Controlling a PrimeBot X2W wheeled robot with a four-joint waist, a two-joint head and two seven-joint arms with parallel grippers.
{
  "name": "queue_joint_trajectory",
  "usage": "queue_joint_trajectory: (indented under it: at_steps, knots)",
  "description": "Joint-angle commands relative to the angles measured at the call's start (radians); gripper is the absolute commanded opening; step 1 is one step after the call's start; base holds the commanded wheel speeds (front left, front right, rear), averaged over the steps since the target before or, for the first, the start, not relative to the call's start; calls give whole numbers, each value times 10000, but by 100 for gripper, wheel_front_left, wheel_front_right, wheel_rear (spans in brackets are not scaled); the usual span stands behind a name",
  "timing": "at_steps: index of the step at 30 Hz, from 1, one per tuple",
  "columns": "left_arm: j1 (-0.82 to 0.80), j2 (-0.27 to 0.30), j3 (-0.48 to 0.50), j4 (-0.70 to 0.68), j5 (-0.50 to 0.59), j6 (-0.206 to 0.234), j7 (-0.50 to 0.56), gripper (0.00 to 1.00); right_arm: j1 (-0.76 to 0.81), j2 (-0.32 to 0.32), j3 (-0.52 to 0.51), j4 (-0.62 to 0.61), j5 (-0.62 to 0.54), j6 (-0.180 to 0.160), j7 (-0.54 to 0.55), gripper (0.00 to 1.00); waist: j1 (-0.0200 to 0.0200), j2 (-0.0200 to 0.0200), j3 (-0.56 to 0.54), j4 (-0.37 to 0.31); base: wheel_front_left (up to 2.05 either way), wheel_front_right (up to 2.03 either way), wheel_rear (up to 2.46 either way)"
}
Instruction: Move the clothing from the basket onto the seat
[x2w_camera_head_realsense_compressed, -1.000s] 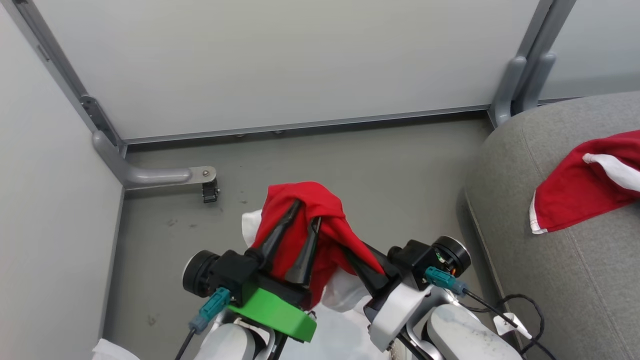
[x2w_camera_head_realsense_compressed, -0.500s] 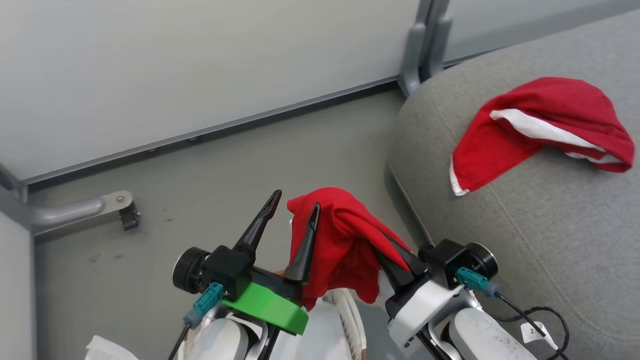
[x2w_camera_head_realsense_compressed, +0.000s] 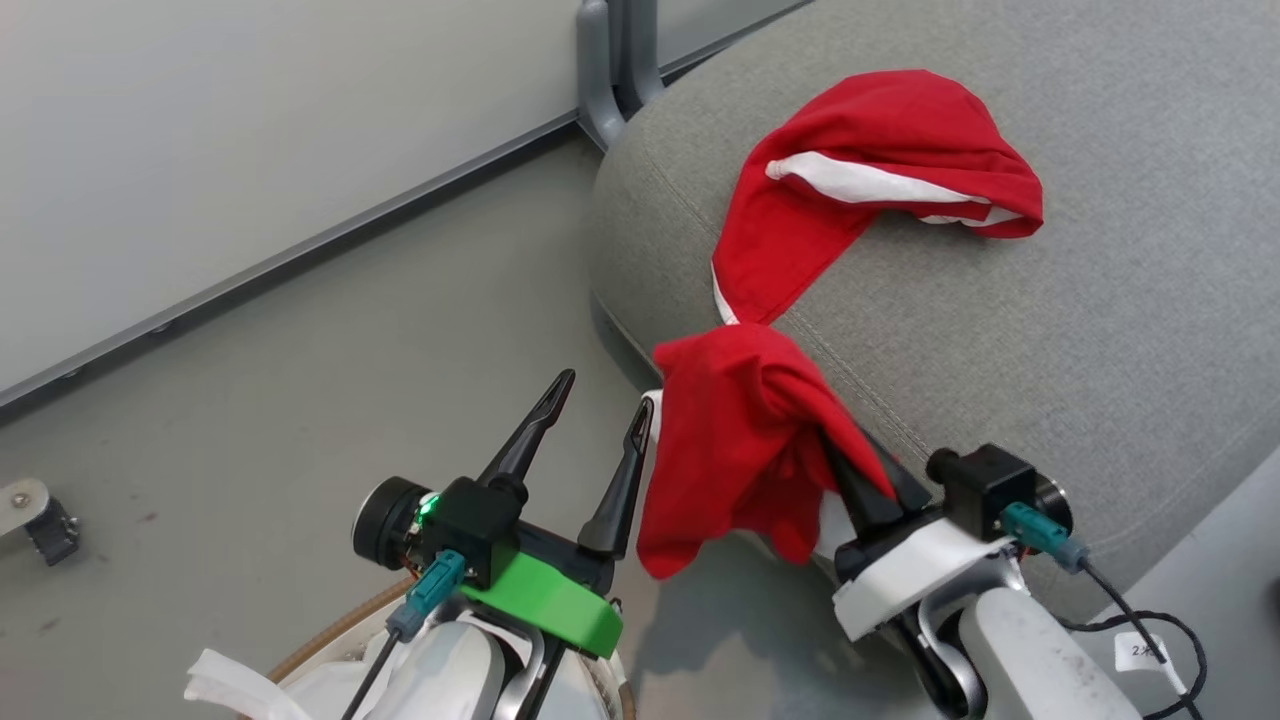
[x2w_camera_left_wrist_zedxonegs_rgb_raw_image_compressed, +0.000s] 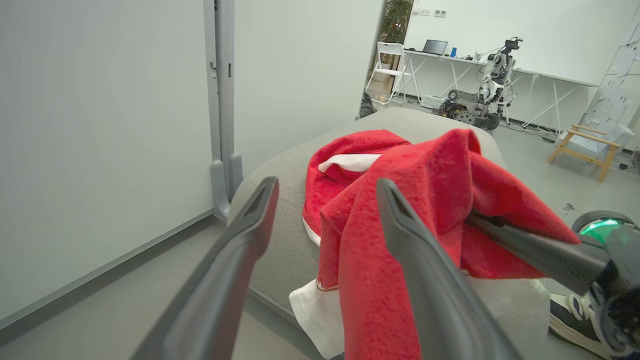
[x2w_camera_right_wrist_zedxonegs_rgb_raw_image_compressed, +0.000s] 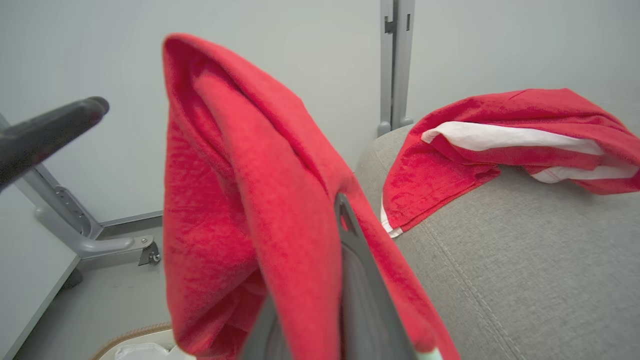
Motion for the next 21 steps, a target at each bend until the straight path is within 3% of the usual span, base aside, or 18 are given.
queue_joint_trajectory:
  at_steps: [1,7,14,21]
  knots:
    - [-203,53,1,48,39,-33,-6,100,-272,16,-237,-171,-31,-11,-25,0,0,-1,471,-463,0,0,0]
    - [-396,152,-133,138,134,-33,-6,100,-1375,-456,-1473,-729,-250,-11,-23,0,0,-1,1031,-211,0,0,0]
    - [-735,329,-243,152,161,-33,-5,100,-3347,-1892,-2535,-965,-756,-11,-23,0,0,-1,1915,335,0,0,0]
    - [-1240,565,-424,111,206,-33,-5,100,-5215,-3218,-4079,-214,-1683,-12,-23,0,0,-1,2941,1065,0,0,0]
